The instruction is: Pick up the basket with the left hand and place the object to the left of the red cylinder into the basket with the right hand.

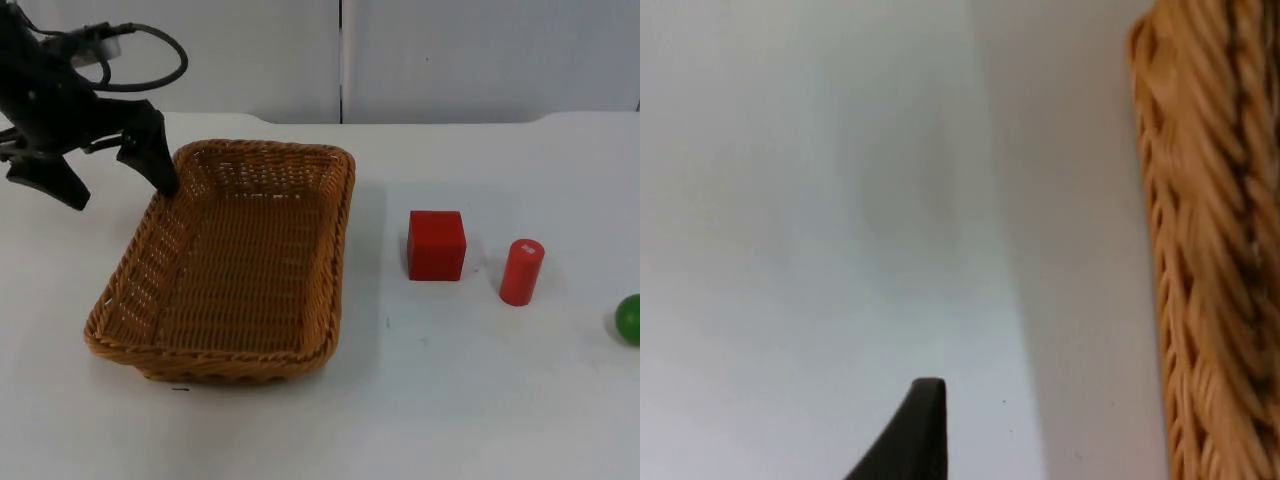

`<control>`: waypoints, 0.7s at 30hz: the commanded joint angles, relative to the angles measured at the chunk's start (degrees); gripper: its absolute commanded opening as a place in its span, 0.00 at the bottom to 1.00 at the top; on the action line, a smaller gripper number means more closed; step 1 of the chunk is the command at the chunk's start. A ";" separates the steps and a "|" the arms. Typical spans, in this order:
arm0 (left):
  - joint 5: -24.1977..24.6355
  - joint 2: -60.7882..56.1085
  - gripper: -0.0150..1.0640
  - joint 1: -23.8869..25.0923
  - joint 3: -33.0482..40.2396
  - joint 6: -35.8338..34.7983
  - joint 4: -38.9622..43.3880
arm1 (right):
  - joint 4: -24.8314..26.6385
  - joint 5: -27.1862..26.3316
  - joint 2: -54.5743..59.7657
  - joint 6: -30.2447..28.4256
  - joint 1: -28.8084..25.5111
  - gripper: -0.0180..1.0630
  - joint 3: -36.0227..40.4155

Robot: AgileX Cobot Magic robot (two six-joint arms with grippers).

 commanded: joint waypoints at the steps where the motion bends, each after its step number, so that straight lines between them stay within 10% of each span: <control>1: 0.49 0.66 0.99 0.27 -0.43 -0.26 0.21 | -0.14 -0.36 -0.20 -0.23 0.28 0.98 -0.17; 21: -0.04 6.87 0.99 -1.73 -0.32 -0.26 -0.35 | -0.14 -0.36 -0.20 -0.23 0.28 0.98 -0.17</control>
